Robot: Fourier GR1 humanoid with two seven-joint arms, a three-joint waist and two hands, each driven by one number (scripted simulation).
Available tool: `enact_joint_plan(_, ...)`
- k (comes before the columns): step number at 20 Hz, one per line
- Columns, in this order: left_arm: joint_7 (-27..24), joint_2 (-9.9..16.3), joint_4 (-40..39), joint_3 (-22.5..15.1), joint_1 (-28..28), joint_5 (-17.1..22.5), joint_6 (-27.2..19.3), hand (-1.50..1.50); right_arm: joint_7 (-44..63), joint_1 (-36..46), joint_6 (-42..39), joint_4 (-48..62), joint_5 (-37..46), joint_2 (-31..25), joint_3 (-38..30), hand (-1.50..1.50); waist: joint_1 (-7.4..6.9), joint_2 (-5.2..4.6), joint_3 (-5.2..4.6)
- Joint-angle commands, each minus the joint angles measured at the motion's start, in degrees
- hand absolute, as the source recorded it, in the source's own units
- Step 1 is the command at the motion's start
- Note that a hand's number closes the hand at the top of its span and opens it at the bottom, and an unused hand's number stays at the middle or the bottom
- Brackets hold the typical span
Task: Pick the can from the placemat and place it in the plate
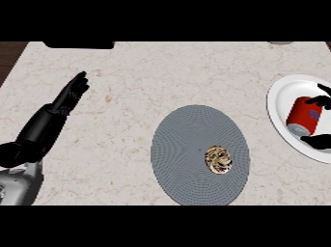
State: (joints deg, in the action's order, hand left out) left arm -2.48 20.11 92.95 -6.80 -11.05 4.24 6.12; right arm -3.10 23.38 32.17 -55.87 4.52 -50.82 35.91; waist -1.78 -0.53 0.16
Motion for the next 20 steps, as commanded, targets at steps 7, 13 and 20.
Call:
enact_joint_plan(7,3.3,-0.3,0.6,2.3,-0.7,1.2,1.6,0.0,-27.5,5.4,-7.6,15.6,-7.0,6.2,-13.8,-1.5,1.22,0.39,-0.07)
enact_joint_plan(13,1.8,-0.8,2.0,1.7,0.8,-1.4,0.4,0.0,-36.6,3.2,-20.5,15.6,-17.3,7.7,-21.3,-1.5,1.65,0.48,-0.05)
enact_joint_plan(20,-1.2,-1.5,1.2,2.0,2.9,-1.6,0.7,0.0,-34.5,0.0,-43.4,15.4,-31.2,4.0,-29.4,-1.5,2.23,0.6,-0.12)
